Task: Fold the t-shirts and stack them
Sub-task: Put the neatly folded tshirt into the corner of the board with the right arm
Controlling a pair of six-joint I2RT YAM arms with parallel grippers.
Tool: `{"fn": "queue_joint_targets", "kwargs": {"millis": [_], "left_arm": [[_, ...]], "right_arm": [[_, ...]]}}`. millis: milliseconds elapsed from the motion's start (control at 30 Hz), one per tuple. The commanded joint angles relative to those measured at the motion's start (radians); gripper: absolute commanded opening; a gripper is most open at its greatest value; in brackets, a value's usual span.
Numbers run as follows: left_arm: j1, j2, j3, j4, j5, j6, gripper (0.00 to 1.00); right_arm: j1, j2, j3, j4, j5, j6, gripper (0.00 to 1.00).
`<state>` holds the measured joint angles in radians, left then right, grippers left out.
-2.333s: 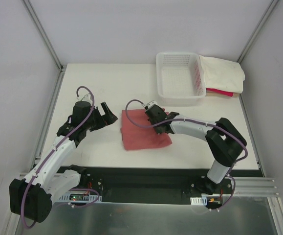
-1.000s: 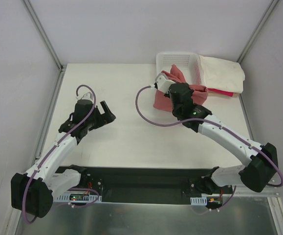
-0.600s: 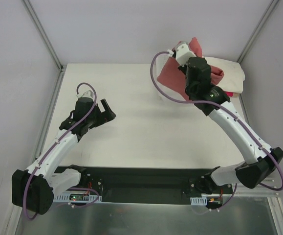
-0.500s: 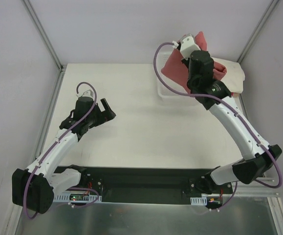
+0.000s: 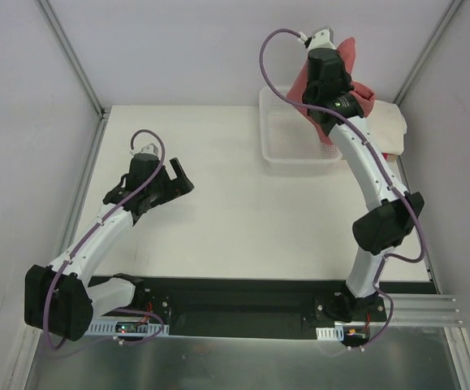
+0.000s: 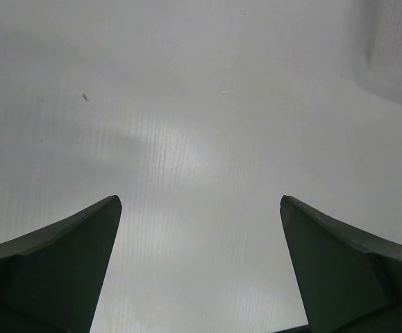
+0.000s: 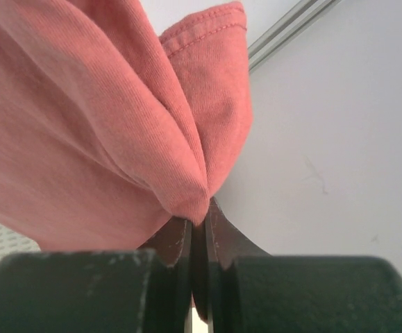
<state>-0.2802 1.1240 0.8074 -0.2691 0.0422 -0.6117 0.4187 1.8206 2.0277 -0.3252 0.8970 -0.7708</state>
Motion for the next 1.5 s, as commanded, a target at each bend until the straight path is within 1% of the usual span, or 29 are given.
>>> {"fn": "queue_joint_targets", "kwargs": {"millis": [0,200,233,467,633,900,1133,1200,1267,1300,1467], "left_arm": [[0.003,0.022,0.045,0.007,-0.025,0.023,0.99],[0.003,0.057,0.053,0.007,-0.027,0.023,0.99],[0.003,0.065,0.055,0.007,-0.027,0.024,0.99],[0.004,0.100,0.059,-0.004,-0.031,0.023,0.99],[0.004,0.120,0.061,-0.015,-0.031,0.010,1.00],[0.006,0.146,0.079,-0.041,-0.038,0.013,0.99],[0.006,0.172,0.101,-0.056,-0.036,0.010,0.99],[0.004,0.187,0.108,-0.061,-0.038,0.010,0.99],[0.006,0.194,0.116,-0.064,-0.036,0.010,0.99],[0.006,0.200,0.118,-0.064,-0.059,0.010,0.99],[0.006,0.224,0.137,-0.065,-0.056,0.007,0.99]], "right_arm": [[-0.038,0.061,0.144,-0.012,0.025,0.100,0.01],[-0.089,0.173,0.218,-0.029,0.004,0.159,0.01],[-0.098,0.184,0.226,-0.031,-0.001,0.188,0.01],[-0.195,0.233,0.218,-0.057,-0.078,0.318,0.01],[-0.250,0.284,0.212,-0.057,-0.076,0.376,0.01],[-0.359,0.350,0.238,-0.060,-0.164,0.485,0.01],[-0.417,0.379,0.273,-0.006,-0.208,0.508,0.01],[-0.417,0.385,0.282,-0.005,-0.220,0.510,0.01],[-0.440,0.387,0.284,-0.002,-0.222,0.515,0.01],[-0.445,0.388,0.281,-0.002,-0.225,0.516,0.01],[-0.485,0.405,0.278,-0.003,-0.247,0.542,0.01]]}}
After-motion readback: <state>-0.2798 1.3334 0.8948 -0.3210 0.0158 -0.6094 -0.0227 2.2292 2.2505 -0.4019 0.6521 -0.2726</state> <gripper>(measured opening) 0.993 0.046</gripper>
